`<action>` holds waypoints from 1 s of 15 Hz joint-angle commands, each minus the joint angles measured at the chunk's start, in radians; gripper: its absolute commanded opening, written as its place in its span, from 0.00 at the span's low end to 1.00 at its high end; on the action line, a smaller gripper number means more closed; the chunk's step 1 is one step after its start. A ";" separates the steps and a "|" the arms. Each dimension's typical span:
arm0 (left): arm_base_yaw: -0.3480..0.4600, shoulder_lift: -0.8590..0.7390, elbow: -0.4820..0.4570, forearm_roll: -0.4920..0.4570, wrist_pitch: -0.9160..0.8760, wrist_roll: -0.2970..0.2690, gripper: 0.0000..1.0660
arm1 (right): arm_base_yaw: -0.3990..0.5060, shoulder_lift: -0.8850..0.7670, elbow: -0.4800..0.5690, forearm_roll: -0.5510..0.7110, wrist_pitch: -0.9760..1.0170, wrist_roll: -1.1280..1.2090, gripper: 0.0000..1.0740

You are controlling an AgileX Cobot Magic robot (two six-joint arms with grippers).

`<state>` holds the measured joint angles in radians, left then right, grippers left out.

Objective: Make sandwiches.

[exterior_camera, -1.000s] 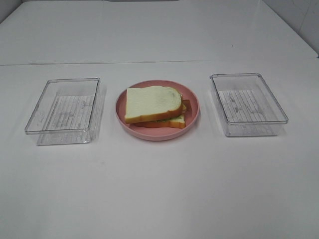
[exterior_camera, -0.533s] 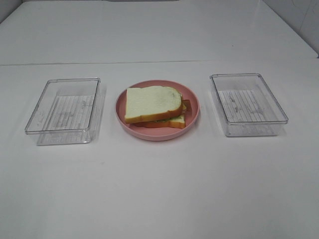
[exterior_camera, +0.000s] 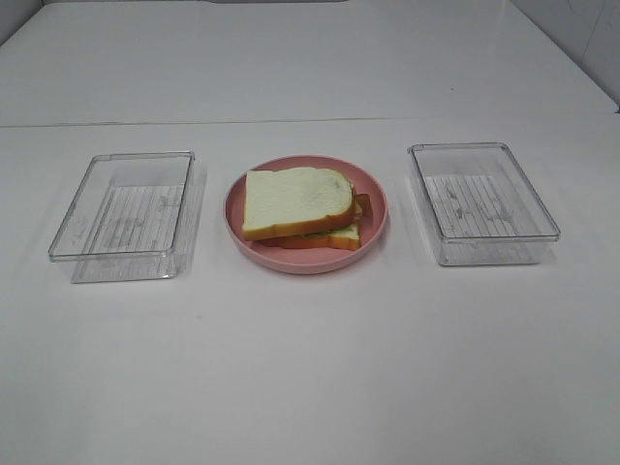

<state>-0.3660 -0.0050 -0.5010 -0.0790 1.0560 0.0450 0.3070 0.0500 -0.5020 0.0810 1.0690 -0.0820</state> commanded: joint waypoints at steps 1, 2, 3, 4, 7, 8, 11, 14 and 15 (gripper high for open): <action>-0.004 -0.022 0.002 -0.005 -0.009 0.003 0.78 | -0.001 -0.008 0.001 0.002 -0.013 -0.012 0.72; -0.004 -0.022 0.002 -0.005 -0.009 0.003 0.78 | -0.001 -0.008 0.001 0.002 -0.013 -0.012 0.72; -0.004 -0.022 0.002 -0.005 -0.009 0.003 0.78 | -0.001 -0.008 0.001 0.002 -0.013 -0.012 0.72; -0.004 -0.022 0.002 -0.005 -0.009 0.003 0.78 | -0.003 -0.008 0.001 0.002 -0.013 -0.012 0.72; 0.108 -0.022 0.002 -0.004 -0.009 0.003 0.78 | -0.170 -0.008 0.001 0.007 -0.013 -0.012 0.72; 0.140 -0.022 0.002 -0.004 -0.009 0.003 0.78 | -0.201 -0.008 0.001 0.007 -0.013 -0.012 0.72; 0.272 -0.022 0.002 -0.004 -0.009 0.003 0.78 | -0.314 -0.021 0.001 0.006 -0.013 -0.012 0.72; 0.312 -0.024 0.002 -0.004 -0.009 0.003 0.78 | -0.313 -0.071 0.001 0.007 -0.012 -0.012 0.72; 0.312 -0.025 0.002 -0.004 -0.009 0.003 0.78 | -0.313 -0.070 0.001 0.007 -0.013 -0.012 0.72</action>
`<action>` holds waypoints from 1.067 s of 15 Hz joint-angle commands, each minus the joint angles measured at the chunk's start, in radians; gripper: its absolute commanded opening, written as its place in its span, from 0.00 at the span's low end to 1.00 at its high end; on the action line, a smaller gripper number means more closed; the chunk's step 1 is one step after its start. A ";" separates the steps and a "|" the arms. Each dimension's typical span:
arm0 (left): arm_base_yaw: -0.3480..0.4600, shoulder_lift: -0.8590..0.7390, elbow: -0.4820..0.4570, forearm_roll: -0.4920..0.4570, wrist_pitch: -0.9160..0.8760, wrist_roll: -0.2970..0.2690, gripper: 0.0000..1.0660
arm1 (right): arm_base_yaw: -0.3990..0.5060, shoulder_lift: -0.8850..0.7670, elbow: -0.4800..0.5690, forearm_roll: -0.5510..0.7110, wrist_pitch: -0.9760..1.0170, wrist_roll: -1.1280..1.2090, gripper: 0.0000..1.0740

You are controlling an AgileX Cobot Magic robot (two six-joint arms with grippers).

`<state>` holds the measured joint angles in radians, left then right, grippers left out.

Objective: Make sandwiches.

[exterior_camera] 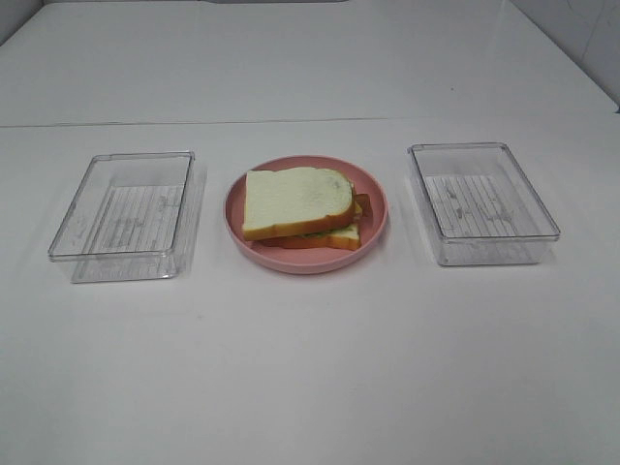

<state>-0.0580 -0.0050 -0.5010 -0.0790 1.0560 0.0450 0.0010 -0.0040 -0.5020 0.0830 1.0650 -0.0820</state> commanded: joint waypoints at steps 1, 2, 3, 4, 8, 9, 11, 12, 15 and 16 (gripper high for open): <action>0.004 -0.025 0.002 -0.004 -0.009 0.003 0.78 | -0.007 -0.016 0.001 0.005 -0.009 -0.012 0.72; 0.004 -0.025 0.002 -0.004 -0.009 0.003 0.78 | -0.007 -0.016 0.001 0.005 -0.009 -0.012 0.72; 0.004 -0.025 0.002 -0.004 -0.009 0.003 0.78 | -0.007 -0.016 0.001 0.005 -0.009 -0.012 0.72; 0.004 -0.025 0.002 -0.004 -0.009 0.003 0.78 | -0.007 -0.016 0.001 0.005 -0.009 -0.012 0.72; 0.004 -0.025 0.002 -0.004 -0.009 0.003 0.78 | -0.007 -0.016 0.001 0.005 -0.009 -0.012 0.72; 0.004 -0.025 0.002 -0.004 -0.009 0.003 0.78 | -0.007 -0.016 0.001 0.005 -0.009 -0.012 0.72; 0.004 -0.025 0.002 -0.004 -0.009 0.003 0.78 | -0.007 -0.016 0.001 0.005 -0.009 -0.012 0.72; 0.004 -0.025 0.002 -0.004 -0.009 0.003 0.78 | -0.007 -0.016 0.001 0.005 -0.009 -0.012 0.72; 0.004 -0.025 0.002 -0.004 -0.009 0.003 0.78 | -0.007 -0.016 0.001 0.005 -0.009 -0.012 0.72; 0.004 -0.025 0.002 -0.004 -0.009 0.003 0.78 | -0.007 -0.016 0.001 0.005 -0.009 -0.012 0.72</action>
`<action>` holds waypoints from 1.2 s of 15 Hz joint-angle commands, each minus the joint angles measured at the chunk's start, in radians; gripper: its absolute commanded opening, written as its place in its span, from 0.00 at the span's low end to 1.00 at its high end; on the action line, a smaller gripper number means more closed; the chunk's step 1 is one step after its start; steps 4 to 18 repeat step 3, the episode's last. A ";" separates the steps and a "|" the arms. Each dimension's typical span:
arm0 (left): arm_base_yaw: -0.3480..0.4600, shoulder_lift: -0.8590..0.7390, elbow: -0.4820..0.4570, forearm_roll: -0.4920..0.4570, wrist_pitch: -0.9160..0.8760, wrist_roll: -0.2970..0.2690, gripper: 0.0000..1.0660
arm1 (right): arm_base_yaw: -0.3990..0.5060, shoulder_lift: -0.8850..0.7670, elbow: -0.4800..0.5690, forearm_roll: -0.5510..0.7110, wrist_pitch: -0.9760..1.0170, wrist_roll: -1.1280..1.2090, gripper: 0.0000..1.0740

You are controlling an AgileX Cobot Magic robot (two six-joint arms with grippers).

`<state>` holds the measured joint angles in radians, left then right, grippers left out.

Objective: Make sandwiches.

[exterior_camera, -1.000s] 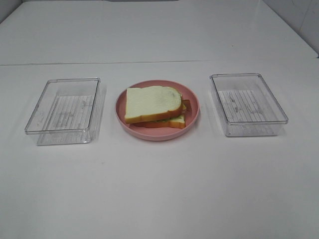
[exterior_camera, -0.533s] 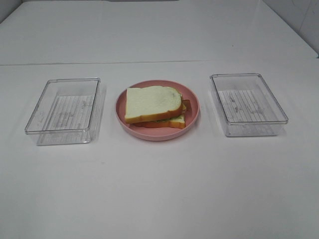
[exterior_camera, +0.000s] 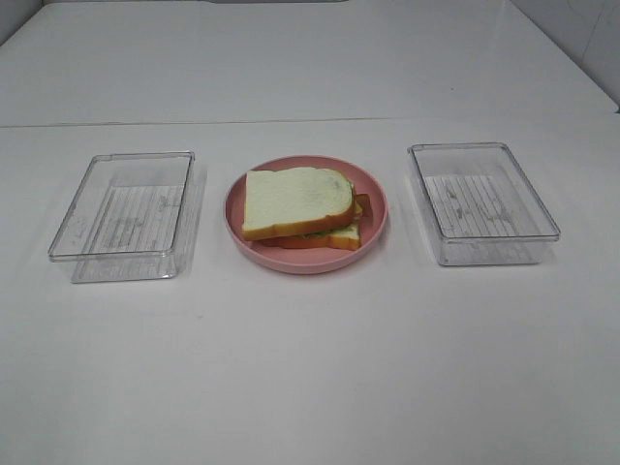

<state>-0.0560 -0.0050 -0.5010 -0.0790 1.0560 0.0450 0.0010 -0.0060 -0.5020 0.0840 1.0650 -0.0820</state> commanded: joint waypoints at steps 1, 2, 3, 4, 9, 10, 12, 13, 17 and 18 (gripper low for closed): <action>0.002 -0.025 0.002 -0.004 -0.009 0.003 0.78 | -0.007 -0.014 0.001 0.004 -0.009 -0.012 0.72; 0.002 -0.025 0.002 -0.004 -0.009 0.003 0.78 | -0.007 -0.014 0.001 0.004 -0.009 -0.012 0.72; 0.002 -0.025 0.002 -0.004 -0.009 0.003 0.78 | -0.007 -0.014 0.001 0.004 -0.009 -0.012 0.72; 0.002 -0.025 0.002 -0.004 -0.009 0.003 0.78 | -0.007 -0.014 0.001 0.004 -0.009 -0.012 0.72; 0.002 -0.025 0.002 -0.004 -0.009 0.003 0.78 | -0.007 -0.014 0.001 0.004 -0.009 -0.012 0.72; 0.002 -0.025 0.002 -0.004 -0.009 0.003 0.78 | -0.007 -0.014 0.001 0.004 -0.009 -0.012 0.72; 0.002 -0.025 0.002 -0.004 -0.009 0.003 0.78 | -0.007 -0.014 0.001 0.004 -0.009 -0.012 0.72; 0.002 -0.025 0.002 -0.004 -0.009 0.003 0.78 | -0.007 -0.014 0.001 0.004 -0.009 -0.012 0.72; 0.002 -0.025 0.002 -0.004 -0.009 0.003 0.78 | -0.007 -0.014 0.001 0.004 -0.009 -0.012 0.72; 0.002 -0.025 0.002 -0.004 -0.009 0.003 0.78 | -0.007 -0.014 0.001 0.004 -0.009 -0.012 0.72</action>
